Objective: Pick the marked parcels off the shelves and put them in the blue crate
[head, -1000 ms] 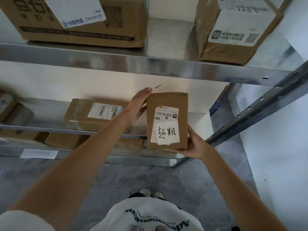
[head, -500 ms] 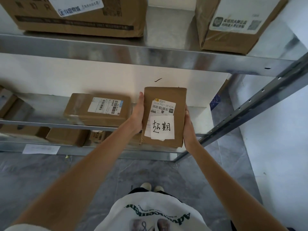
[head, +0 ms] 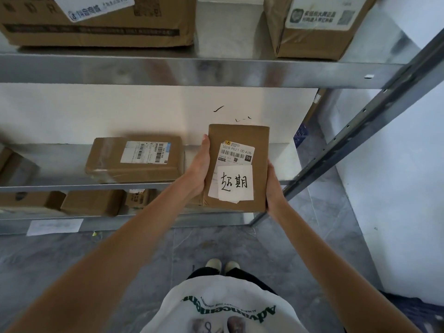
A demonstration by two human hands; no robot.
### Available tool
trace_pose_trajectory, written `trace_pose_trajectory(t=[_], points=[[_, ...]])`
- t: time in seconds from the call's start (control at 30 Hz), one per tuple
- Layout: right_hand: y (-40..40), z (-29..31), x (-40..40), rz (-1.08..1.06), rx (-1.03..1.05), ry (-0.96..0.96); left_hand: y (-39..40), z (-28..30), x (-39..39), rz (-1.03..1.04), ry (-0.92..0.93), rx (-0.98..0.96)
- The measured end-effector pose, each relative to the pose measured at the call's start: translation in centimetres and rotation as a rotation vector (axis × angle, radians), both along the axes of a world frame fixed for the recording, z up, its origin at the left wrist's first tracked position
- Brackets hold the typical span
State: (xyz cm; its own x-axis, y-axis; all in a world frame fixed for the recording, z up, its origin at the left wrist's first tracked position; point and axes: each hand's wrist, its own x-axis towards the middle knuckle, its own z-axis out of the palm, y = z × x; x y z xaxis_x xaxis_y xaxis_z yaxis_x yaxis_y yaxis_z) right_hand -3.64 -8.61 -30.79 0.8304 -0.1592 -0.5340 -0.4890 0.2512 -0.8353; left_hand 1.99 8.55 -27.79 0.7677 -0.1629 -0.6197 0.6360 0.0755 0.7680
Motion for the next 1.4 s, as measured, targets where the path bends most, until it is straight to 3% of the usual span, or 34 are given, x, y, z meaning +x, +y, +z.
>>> trace_pose_trajectory(t=[0.33,0.53,0.73,1.03,1.4], points=[[-4.8,-4.0,-12.1,-0.306,0.07,0.172,-7.0,-2.7,-6.7,-0.271,0.045,0.021],[-9.2,-5.1,-19.6,-0.627,0.053,0.301,-14.0,-3.6,-12.9,-0.475,-0.075,0.029],[-15.8,-4.5,-27.6,-0.942,0.175,0.224,-24.8,-4.1,-19.0,-0.773,-0.119,0.063],[-29.4,-4.7,-42.2,-1.263,0.041,0.203,-41.7,-5.2,-33.2,-1.085,-0.174,0.009],[-40.6,-8.5,-54.4,-1.469,-0.095,0.386,-56.8,-9.9,-44.1,-1.312,-0.199,0.196]])
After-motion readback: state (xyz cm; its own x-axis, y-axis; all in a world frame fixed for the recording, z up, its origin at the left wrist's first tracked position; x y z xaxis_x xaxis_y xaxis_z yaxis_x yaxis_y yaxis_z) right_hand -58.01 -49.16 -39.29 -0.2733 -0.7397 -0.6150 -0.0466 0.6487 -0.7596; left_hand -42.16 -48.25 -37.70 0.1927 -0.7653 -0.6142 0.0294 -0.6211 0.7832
